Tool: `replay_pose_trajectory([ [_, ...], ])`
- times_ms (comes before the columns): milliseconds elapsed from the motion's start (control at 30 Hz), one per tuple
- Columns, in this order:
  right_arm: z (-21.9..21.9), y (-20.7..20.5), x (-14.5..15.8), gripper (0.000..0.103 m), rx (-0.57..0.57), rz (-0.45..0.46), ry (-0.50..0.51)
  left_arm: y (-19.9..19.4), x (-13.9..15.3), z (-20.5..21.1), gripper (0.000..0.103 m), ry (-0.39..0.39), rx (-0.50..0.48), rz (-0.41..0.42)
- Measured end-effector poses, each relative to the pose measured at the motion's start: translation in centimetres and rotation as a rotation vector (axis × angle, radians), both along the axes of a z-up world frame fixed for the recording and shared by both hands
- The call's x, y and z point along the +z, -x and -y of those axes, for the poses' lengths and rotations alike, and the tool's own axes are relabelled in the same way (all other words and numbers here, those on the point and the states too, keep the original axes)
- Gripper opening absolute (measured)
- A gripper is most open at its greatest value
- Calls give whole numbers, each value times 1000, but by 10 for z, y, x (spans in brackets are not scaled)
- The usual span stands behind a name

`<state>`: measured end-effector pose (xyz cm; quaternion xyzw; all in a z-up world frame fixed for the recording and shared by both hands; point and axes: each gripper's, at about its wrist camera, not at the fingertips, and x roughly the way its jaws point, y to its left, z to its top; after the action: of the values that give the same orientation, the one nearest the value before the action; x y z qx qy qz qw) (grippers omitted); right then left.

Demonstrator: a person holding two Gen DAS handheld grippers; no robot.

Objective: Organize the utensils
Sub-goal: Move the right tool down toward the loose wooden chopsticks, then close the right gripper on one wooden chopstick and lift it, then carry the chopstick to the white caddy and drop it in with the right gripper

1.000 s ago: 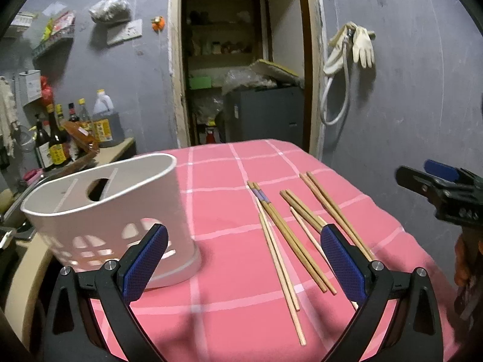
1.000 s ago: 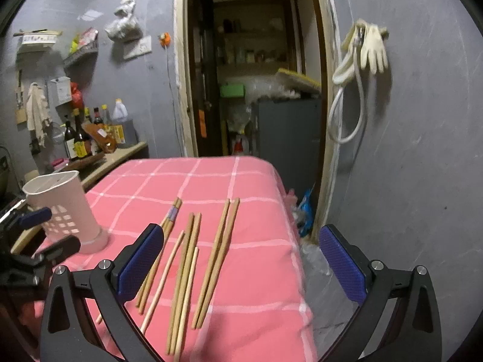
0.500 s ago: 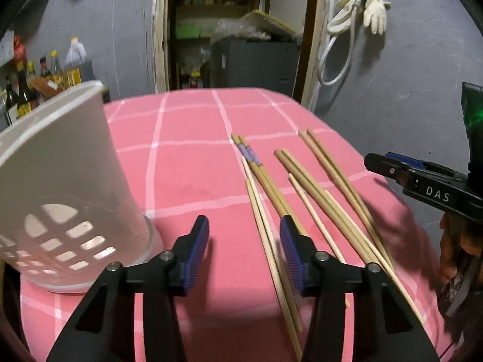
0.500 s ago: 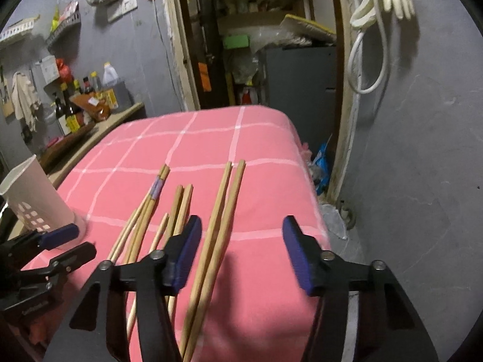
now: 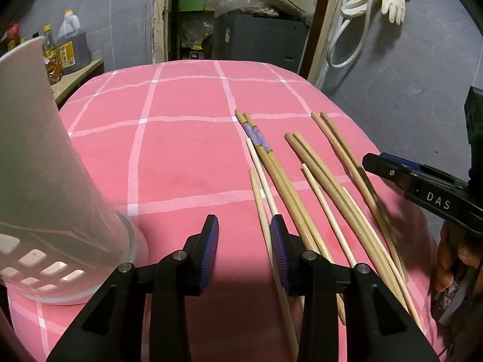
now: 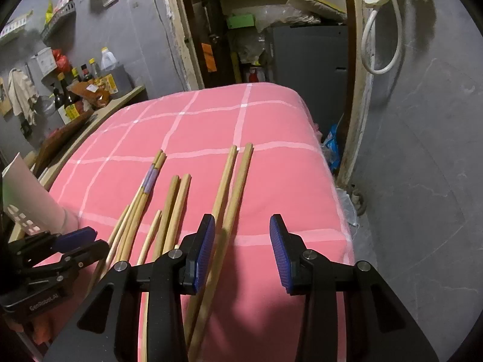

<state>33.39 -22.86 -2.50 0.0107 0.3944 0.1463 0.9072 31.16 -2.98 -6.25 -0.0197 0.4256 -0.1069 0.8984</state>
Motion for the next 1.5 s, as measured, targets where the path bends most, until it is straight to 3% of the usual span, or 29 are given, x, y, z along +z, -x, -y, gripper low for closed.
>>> replay_pose_trajectory([
  [200, -2, -9, -3, 30, 16, -31, -7, -3, 2, 8, 21, -6, -8, -16],
  [333, -6, -20, -6, 21, 10, -54, -22, -8, -1, 11, 18, 0, -7, -29],
  [500, -7, -43, -15, 20, -7, -123, -30, -12, 0, 9, 18, 24, -8, -49],
  [667, -24, -51, -13, 24, 35, -145, 72, -20, 1, 11, 18, 39, -31, -77],
  [767, -24, -50, -14, 13, 43, -139, 94, -21, 1, 12, 14, 39, -31, -87],
  [833, -16, -51, -14, 8, 30, -163, 46, -21, 1, 11, 6, 46, -30, -92],
  [1067, 6, -35, -14, 5, -16, -193, -144, -14, 2, 2, 3, 110, -15, -117],
  [1267, 17, -6, -3, 5, -32, -122, -254, 8, 11, 6, 3, 127, -32, -66],
  [1500, 6, 46, 33, 5, 18, 120, -351, 34, 38, 3, 3, 169, -30, 92],
])
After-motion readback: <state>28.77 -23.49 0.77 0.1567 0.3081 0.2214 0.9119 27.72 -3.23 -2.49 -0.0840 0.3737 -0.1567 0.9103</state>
